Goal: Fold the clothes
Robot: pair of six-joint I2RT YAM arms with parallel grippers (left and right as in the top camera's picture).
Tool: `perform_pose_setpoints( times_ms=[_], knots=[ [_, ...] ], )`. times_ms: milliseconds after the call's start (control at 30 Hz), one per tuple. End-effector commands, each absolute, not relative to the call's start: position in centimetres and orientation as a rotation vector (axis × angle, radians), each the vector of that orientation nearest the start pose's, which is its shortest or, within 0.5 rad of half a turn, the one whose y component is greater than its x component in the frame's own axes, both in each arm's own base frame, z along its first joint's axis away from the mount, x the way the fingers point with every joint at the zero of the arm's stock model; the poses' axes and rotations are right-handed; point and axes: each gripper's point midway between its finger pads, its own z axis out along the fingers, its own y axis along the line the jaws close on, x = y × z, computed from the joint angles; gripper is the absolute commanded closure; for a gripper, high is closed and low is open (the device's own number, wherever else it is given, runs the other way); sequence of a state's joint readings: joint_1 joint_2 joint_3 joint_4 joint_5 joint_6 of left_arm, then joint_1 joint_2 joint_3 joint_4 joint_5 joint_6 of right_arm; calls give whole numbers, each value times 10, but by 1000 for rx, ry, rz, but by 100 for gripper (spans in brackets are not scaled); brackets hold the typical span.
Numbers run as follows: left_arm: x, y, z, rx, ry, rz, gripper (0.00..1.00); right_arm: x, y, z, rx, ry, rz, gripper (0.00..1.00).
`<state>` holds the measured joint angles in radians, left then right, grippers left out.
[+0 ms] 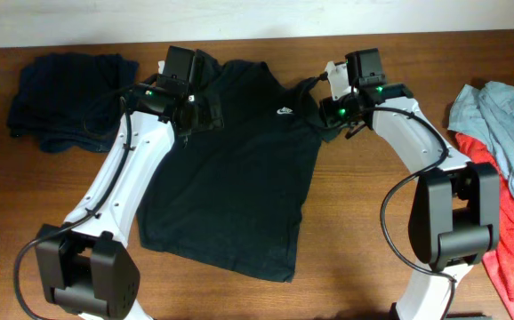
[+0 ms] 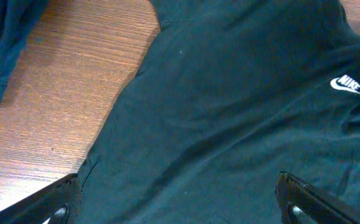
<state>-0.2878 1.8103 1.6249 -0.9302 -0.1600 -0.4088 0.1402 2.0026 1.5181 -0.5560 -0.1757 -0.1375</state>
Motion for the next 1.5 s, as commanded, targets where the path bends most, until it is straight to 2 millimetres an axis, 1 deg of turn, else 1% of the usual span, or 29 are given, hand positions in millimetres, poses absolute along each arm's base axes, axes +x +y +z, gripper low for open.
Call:
perform_pose_setpoints(
  times_ms=[0, 167, 200, 233, 300, 367, 533, 633, 800, 867, 1033, 1167, 1333, 1467],
  knots=[
    [431, -99, 160, -209, 2664, -11, 1, 491, 111, 69, -585, 2543, 188, 61],
    [431, -99, 160, -208, 2664, -11, 1, 498, 141, 53, -883, 2424, 125, 62],
    [431, -99, 160, -208, 2664, -11, 1, 500, 143, 49, -915, 2412, 91, 62],
    [431, -99, 160, -208, 2664, -11, 1, 503, 141, 44, -919, 2412, 36, 63],
    [431, -99, 160, -209, 2664, -11, 1, 509, 131, 37, -901, 2425, -97, 66],
    [431, -99, 160, -208, 2664, -11, 1, 510, 125, 35, -891, 2433, -155, 66],
    [431, -99, 160, -209, 2664, -11, 1, 512, 124, 36, -885, 2429, -159, 65],
    [431, -99, 160, -209, 2664, -11, 1, 513, 118, 32, -872, 2441, -160, 65],
    [431, -99, 160, -209, 2664, -11, 1, 513, 107, 19, -761, 2502, -132, 66],
    [431, -99, 160, -209, 2664, -11, 1, 512, 108, 16, -761, 2508, -129, 66],
    [431, -99, 160, -208, 2664, -11, 1, 515, 109, 19, -713, 2503, -117, 65],
    [431, -99, 160, -209, 2664, -11, 1, 513, 110, 20, -701, 2515, -110, 65],
    [431, -99, 160, -209, 2664, -11, 1, 508, 109, 25, -593, 2553, -75, 65],
    [431, -99, 160, -209, 2664, -11, 1, 503, 118, 26, -616, 2562, 3, 65]
  ],
)
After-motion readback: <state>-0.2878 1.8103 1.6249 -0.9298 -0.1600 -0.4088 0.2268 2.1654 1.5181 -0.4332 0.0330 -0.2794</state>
